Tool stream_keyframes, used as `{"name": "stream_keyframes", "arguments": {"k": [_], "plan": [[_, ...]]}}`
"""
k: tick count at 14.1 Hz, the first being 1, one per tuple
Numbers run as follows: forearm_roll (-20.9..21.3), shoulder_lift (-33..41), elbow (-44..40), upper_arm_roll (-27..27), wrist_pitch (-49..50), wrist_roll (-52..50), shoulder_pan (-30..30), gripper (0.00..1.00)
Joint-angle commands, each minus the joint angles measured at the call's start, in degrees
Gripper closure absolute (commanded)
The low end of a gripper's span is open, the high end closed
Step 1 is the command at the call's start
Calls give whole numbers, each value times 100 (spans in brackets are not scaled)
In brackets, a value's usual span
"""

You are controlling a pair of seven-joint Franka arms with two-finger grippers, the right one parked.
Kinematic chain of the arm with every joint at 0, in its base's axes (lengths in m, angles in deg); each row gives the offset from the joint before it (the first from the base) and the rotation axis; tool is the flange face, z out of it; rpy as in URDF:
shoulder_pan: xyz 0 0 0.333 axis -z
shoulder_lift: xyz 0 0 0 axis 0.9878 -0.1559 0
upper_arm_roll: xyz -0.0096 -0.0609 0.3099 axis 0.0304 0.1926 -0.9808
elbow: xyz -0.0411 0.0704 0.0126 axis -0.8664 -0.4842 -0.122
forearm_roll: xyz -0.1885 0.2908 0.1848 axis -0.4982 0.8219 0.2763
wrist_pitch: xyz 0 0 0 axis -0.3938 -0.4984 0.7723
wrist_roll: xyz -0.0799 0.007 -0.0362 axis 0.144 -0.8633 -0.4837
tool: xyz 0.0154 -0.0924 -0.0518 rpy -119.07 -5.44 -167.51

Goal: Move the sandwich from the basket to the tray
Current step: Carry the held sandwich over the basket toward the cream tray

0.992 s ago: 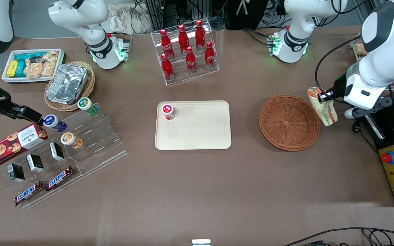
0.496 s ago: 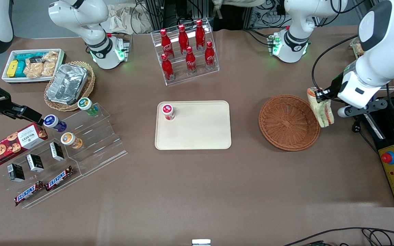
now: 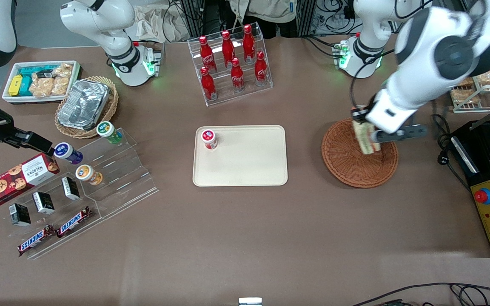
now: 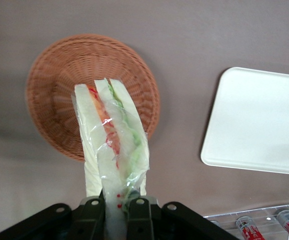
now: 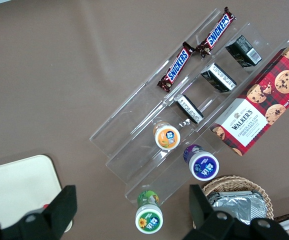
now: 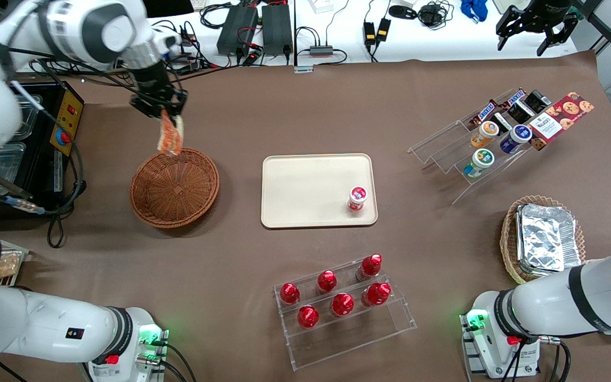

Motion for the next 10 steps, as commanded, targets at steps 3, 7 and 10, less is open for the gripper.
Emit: {"name": "stream_keyframes", "arguments": {"k": [3,7,10], "plan": [[45,-436,-63,-2,-775,-745,682,100],[-209,-831,24,68,-1390,-833,1069,100],[-130,-989,428,68,-2085,-815,1473,100]]}}
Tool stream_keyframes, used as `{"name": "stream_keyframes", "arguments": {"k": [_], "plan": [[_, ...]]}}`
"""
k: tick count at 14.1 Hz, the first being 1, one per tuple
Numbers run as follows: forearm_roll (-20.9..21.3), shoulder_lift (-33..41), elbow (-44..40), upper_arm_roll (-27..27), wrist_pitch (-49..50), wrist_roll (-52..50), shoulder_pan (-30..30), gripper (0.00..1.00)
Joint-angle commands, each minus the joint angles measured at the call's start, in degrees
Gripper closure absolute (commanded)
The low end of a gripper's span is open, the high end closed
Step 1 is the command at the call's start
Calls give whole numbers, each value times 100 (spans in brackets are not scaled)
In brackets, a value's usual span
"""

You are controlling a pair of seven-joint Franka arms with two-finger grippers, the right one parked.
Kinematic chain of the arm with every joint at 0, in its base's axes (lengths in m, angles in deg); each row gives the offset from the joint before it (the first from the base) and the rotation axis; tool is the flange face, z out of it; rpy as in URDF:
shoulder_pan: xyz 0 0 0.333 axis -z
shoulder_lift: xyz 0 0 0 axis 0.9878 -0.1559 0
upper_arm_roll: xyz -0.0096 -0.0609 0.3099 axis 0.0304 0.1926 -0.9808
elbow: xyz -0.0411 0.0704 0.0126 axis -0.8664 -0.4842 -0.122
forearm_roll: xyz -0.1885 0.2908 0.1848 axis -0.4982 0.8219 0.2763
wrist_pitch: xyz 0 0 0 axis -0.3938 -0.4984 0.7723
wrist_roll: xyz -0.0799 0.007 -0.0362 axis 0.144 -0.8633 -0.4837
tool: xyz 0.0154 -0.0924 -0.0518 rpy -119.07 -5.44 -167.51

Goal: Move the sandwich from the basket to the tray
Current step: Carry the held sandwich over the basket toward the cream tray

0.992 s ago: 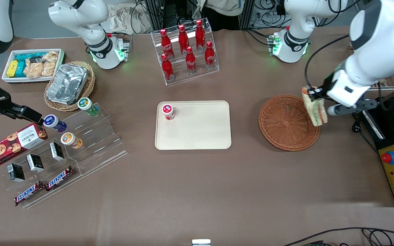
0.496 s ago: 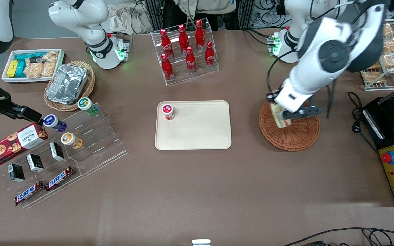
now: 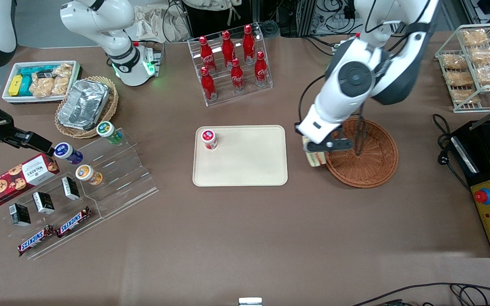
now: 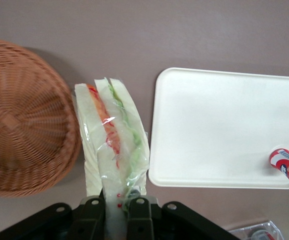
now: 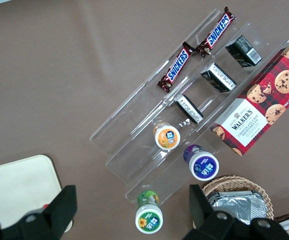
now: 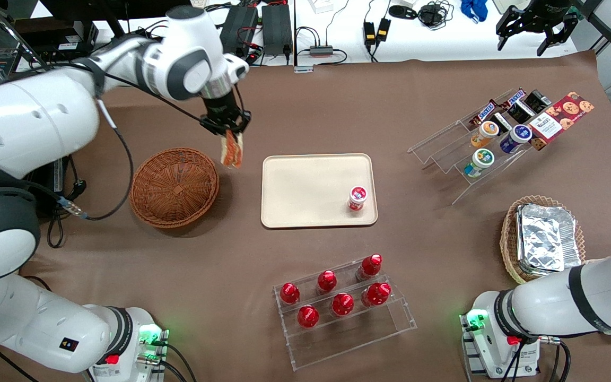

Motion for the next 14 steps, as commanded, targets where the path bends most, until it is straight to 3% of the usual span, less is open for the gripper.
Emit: {"name": "stream_keyframes", "arguments": {"k": [1,14], "plan": [[-36,-239,183,-38,-499,-86,379,100],[-9,-1602,192,-3,-2415,46,881,100]]}}
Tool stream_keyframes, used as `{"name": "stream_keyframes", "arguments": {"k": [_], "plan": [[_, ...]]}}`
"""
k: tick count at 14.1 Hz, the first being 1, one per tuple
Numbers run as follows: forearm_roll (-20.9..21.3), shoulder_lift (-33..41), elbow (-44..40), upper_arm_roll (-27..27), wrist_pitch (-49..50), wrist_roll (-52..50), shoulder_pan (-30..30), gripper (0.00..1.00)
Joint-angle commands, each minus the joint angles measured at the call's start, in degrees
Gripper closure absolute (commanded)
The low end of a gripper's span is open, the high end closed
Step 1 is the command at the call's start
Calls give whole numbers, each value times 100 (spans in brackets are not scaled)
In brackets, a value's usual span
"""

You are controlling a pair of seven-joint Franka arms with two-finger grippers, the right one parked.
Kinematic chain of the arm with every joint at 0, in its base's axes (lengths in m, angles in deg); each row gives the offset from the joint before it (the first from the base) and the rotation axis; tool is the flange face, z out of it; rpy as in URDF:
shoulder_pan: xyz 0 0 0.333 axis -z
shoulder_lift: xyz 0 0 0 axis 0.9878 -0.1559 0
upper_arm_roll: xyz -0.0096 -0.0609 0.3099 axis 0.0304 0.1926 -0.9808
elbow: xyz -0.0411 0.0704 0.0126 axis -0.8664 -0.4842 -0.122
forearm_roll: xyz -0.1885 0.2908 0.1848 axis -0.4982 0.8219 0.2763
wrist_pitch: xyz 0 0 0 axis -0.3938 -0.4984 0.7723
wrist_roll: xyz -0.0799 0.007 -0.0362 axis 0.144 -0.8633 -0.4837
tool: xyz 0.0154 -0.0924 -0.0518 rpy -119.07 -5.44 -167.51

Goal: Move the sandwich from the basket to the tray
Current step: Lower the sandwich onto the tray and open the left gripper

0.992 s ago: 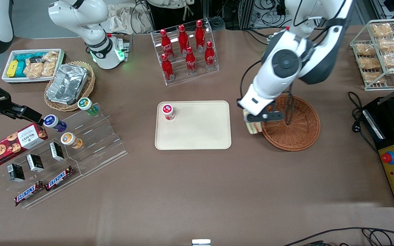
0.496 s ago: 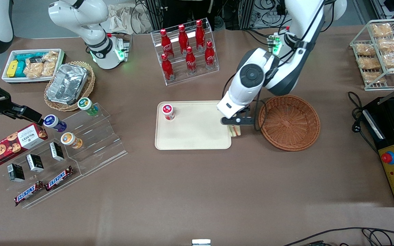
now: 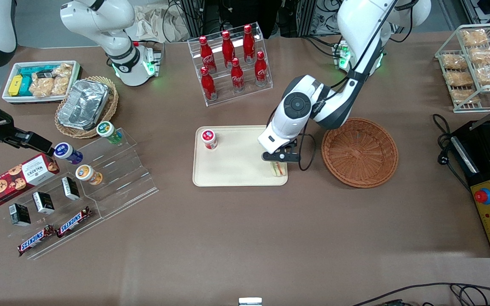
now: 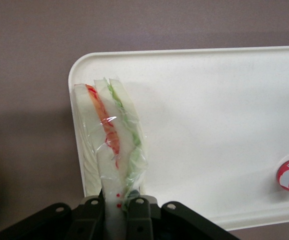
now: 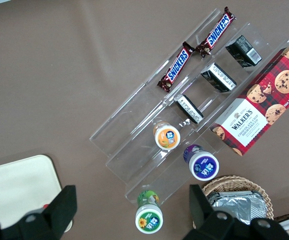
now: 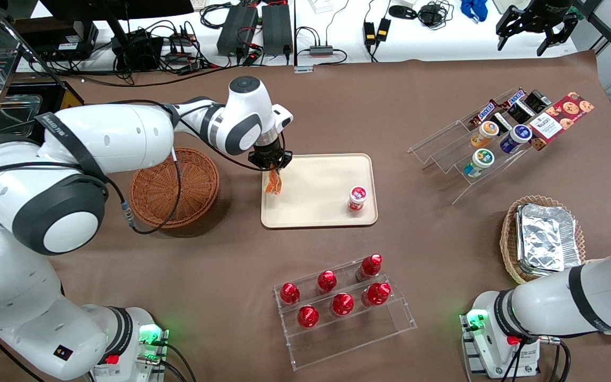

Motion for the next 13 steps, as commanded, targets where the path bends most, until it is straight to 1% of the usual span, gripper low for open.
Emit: {"name": "stream_keyframes", "arguments": {"k": [1,2,3,4,5,6,8,9,11,13], "plan": [[-10,-148,-54,-38,-214,39,90,100],[-1,-192,-54,-38,-267,39,125,100],[-1,-192,-45,-38,-285,22,143,84],[-1,-192,-36,-47,-276,30,135,45],[7,-192,-27,-55,-276,39,134,13],[-1,-183,-27,-64,-276,-13,126,1],[-1,-52,-27,-90,-163,-58,56,1],[-10,114,-53,-117,82,-58,-32,1],[-10,396,-307,-99,793,12,-426,1],[-10,694,-458,-99,1216,82,-830,1]]}}
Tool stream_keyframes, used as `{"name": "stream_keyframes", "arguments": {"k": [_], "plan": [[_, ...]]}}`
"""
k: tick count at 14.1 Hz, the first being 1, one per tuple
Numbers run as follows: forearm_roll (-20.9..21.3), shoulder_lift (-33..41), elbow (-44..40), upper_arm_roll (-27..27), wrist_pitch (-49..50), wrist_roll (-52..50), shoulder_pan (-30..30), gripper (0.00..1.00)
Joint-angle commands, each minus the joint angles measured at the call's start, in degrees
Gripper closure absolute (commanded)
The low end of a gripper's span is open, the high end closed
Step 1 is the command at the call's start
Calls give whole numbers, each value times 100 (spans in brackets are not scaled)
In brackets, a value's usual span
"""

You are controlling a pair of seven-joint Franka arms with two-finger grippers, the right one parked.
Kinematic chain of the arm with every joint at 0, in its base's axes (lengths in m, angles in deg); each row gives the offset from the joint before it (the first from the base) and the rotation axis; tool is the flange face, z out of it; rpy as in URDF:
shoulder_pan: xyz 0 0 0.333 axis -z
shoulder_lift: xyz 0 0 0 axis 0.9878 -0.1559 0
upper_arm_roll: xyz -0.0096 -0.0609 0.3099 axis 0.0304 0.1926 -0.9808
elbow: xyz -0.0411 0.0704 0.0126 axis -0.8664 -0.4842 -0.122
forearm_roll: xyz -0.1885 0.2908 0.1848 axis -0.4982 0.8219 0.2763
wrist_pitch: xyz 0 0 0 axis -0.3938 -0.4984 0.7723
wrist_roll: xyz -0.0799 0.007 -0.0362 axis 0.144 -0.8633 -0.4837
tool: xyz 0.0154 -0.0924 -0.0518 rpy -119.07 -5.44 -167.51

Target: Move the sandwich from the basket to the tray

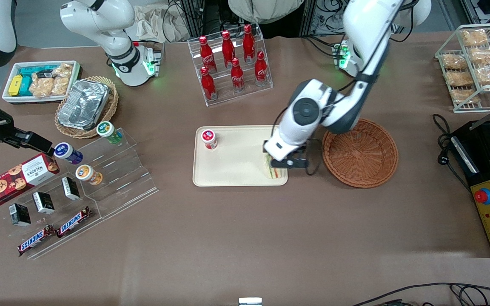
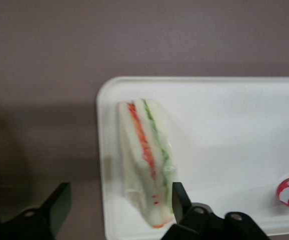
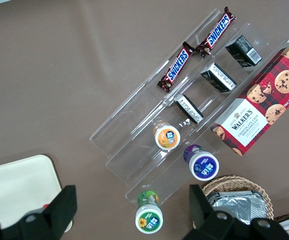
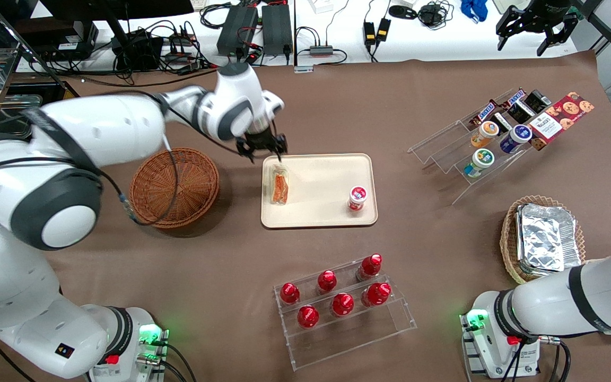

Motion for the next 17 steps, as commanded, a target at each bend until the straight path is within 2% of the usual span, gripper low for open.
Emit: {"name": "stream_keyframes", "arguments": {"k": [1,6,8,12,17], "plan": [[-21,586,-69,29,546,308,-610,1],[31,1404,-60,12,1424,1143,-1629,1],[241,1659,-69,20,1898,1748,-2148,1],[216,2186,-69,29,2348,2620,-2843,1],[216,2793,-87,-15,2734,2762,-2959,1]]}}
